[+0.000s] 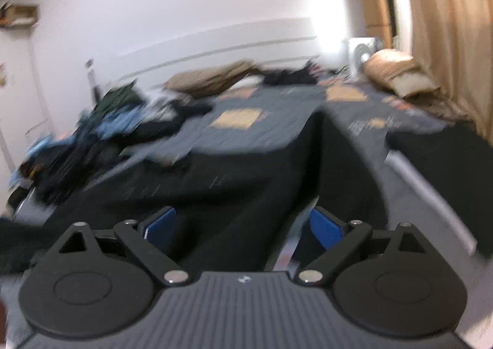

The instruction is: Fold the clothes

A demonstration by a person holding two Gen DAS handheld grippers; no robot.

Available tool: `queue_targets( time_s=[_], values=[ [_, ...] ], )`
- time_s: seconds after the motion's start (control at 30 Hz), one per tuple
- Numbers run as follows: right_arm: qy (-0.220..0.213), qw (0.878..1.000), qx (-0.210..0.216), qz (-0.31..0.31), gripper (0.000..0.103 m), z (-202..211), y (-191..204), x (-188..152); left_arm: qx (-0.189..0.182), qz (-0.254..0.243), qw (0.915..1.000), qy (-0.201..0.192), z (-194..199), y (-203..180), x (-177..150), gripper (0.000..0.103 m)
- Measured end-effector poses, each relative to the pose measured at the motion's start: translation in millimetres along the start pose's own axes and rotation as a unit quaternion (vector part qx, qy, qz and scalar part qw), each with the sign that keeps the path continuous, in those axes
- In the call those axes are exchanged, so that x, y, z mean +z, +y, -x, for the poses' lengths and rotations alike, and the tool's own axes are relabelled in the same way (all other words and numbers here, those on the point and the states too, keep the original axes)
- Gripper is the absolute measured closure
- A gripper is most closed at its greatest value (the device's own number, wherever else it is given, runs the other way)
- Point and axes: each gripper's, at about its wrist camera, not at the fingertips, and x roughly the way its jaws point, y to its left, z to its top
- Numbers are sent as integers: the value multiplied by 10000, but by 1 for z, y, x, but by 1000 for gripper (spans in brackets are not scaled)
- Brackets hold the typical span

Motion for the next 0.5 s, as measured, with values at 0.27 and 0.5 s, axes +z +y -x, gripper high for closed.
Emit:
queue_targets(
  time_s=[0.27, 0.5],
  values=[
    [704, 9941, -81, 825, 9, 23, 49, -95, 34, -371, 9993, -57, 34, -5, -18, 14],
    [794, 9908, -187, 1080, 9, 23, 63, -115, 35, -1328, 9911, 2, 49, -12, -43, 14]
  ],
)
